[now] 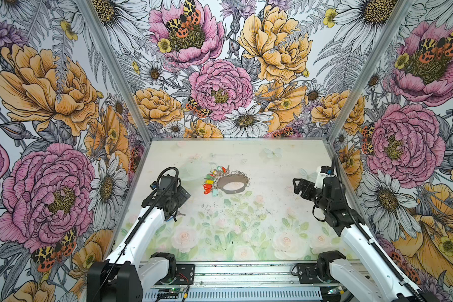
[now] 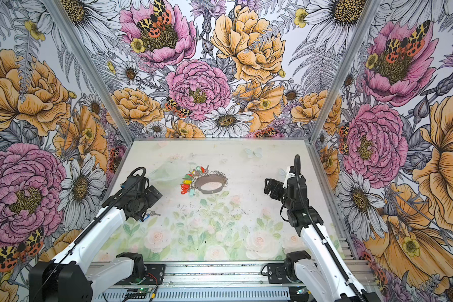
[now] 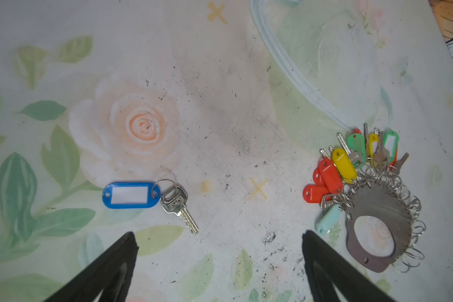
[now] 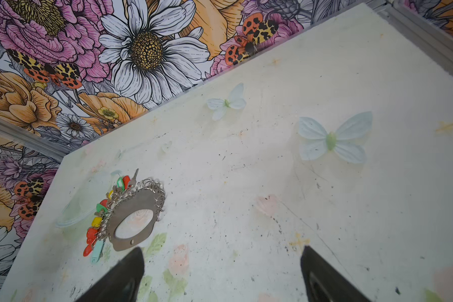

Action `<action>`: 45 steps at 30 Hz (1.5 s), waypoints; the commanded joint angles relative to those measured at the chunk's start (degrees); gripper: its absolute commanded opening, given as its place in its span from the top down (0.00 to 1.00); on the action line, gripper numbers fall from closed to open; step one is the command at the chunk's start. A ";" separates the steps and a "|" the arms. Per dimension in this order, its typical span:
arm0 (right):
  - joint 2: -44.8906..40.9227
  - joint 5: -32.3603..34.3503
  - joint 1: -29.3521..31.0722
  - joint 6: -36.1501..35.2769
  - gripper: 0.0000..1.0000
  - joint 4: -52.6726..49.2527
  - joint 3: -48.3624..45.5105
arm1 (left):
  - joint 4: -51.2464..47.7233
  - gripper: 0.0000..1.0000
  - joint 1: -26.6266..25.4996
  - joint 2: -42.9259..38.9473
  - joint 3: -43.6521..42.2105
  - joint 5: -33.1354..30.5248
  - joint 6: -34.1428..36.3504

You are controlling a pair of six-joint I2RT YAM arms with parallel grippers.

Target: Put the keys on the keyring

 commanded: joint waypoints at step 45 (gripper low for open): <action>2.33 -0.84 0.40 0.09 0.09 0.03 2.96 | 12.05 0.01 -18.08 22.53 6.06 6.23 -0.34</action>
